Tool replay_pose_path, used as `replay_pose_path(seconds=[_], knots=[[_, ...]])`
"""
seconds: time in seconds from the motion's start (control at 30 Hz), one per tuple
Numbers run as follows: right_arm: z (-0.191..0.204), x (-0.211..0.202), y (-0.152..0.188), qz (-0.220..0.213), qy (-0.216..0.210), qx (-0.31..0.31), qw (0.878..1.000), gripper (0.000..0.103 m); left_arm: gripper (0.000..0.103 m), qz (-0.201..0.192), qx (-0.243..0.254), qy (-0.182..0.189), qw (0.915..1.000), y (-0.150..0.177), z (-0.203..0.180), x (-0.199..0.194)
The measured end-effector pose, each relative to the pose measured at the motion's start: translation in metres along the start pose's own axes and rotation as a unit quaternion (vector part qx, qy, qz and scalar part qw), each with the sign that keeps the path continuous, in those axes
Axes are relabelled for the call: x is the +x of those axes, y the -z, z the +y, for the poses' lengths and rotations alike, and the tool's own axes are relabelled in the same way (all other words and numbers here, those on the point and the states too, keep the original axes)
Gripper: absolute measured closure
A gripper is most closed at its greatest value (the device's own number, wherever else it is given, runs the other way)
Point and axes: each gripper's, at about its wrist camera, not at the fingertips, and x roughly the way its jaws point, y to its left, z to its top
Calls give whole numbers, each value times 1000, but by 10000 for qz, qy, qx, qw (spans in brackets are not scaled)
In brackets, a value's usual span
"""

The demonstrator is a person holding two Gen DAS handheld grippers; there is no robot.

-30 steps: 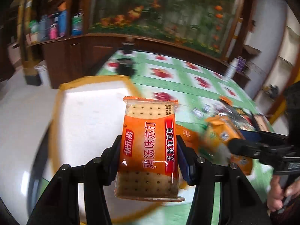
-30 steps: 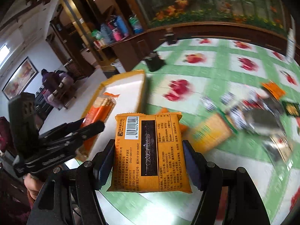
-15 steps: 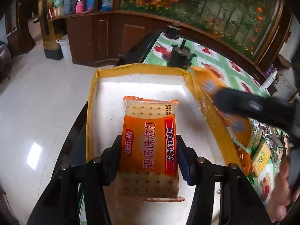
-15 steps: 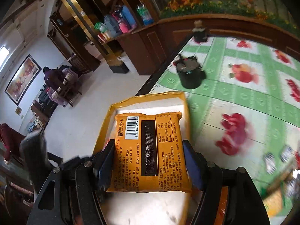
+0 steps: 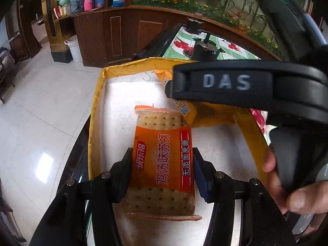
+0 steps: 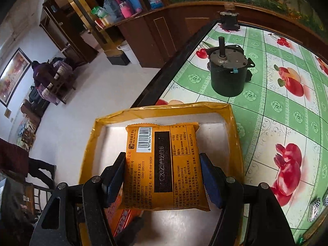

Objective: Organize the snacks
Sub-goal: 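Carry both packets to the tray and open both grippers to release them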

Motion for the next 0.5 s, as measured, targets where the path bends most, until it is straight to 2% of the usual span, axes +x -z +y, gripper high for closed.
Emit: replay_pose_path(seconds=[0.27, 0.4, 0.5], knots=[[1, 8, 1, 48, 116, 9, 9999, 29, 49, 2, -69, 4, 10000, -3, 0, 0], [1, 1, 2, 50, -38, 51, 10000, 28, 39, -14, -36, 48, 10000, -3, -1, -1], [-2, -11, 4, -2, -146, 59, 9999, 28, 38, -68, -59, 70, 9999, -2, -2, -7]])
